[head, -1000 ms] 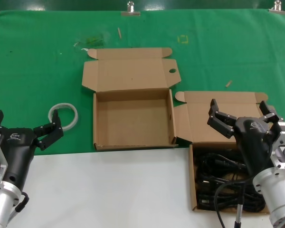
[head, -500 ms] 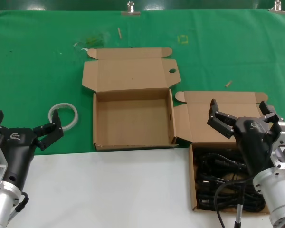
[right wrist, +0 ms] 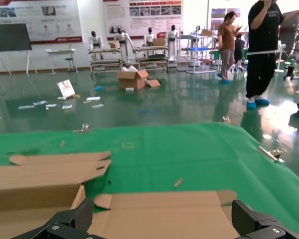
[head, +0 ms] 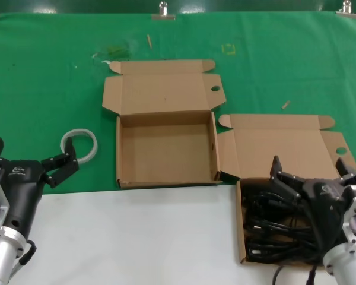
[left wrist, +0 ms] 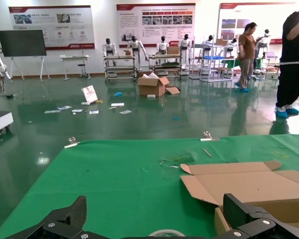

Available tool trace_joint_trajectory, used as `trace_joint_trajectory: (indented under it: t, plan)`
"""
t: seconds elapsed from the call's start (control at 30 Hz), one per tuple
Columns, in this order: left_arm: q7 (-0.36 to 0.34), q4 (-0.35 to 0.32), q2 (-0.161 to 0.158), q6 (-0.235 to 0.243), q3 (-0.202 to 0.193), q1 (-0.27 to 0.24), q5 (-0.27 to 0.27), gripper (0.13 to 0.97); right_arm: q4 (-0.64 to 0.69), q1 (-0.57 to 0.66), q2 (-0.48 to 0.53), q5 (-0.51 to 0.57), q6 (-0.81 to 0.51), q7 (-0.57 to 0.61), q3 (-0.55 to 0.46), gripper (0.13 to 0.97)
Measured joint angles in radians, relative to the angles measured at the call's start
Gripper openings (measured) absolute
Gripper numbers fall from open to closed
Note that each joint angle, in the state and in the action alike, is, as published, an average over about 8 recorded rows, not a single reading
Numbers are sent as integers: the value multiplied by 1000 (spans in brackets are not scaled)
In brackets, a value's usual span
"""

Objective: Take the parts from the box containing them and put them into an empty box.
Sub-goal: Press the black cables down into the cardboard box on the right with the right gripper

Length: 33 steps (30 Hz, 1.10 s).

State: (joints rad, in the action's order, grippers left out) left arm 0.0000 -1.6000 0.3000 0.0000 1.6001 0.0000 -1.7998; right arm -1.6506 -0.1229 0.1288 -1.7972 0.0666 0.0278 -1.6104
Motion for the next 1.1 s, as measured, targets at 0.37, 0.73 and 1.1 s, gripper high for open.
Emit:
trace_joint_trajectory:
  t: [0.37,0.73,1.1]
  plan:
    - [0,0,0,0,0,0,0,965,-33,-82,0,-115,132,110,-86,966]
    - [0,0,0,0,0,0,0,965,-79,-149,0,-320,298,317,-181,966]
    - [0,0,0,0,0,0,0,965,-119,-224,0,-376,379,463,-190,966]
